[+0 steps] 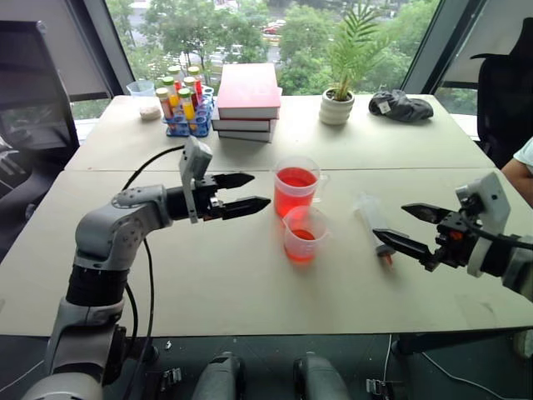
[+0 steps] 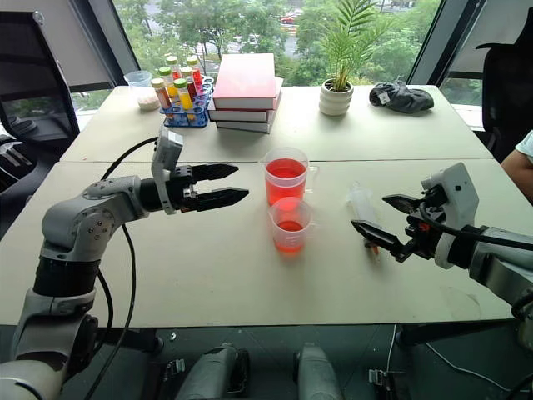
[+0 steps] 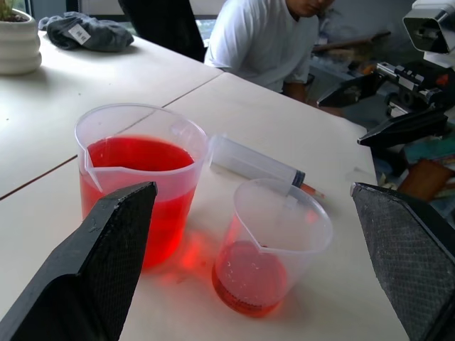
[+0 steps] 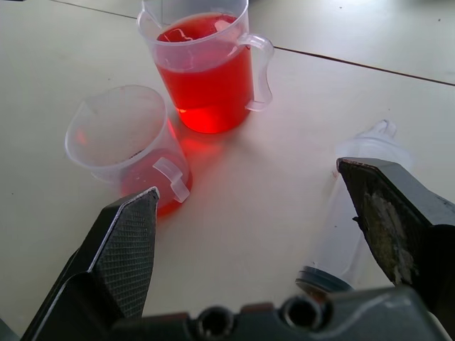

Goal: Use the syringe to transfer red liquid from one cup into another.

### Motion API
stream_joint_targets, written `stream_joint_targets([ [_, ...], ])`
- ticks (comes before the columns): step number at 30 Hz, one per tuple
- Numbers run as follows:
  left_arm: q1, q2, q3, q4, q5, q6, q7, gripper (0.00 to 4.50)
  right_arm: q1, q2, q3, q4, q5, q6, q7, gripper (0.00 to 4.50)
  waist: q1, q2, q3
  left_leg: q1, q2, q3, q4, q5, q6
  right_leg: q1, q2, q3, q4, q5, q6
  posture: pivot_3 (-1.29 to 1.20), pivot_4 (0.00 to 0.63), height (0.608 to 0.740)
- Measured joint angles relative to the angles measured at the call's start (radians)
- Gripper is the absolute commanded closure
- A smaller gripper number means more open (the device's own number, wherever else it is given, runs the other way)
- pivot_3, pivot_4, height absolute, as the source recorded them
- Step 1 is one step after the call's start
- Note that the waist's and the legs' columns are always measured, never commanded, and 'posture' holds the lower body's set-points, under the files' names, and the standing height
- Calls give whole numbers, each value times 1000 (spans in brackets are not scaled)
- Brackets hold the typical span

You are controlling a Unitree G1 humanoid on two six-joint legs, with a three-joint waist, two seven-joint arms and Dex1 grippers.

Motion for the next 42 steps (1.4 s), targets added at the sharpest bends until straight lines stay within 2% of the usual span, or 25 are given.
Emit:
stream_joint_targets([
  [20, -27, -15, -7, 30, 22, -20, -22, 0, 20, -14, -5, -4, 18, 3, -50, 85, 0, 0, 0, 0, 0, 0, 0, 0, 0, 0, 0, 0, 0, 0, 0, 0, 150, 740],
  [30, -27, -9, -8, 30, 23, -20, -25, 0, -8, -28, 35, 26, -4, 6, -67, 85, 0, 0, 0, 0, 0, 0, 0, 0, 0, 0, 0, 0, 0, 0, 0, 0, 150, 740],
  [37, -28, -15, -10, 30, 26, -21, -24, 0, -140, -32, 96, 142, -14, 76, -123, 85, -1, 0, 0, 0, 0, 0, 0, 0, 0, 0, 0, 0, 0, 0, 0, 0, 150, 740],
  [42, -44, -33, -39, 48, 42, -45, -42, 0, -376, -33, 262, 366, -95, 162, -184, 85, -3, 0, 0, 0, 0, 1, 0, 0, 0, 0, 0, 1, 0, -1, -2, 0, 150, 740],
])
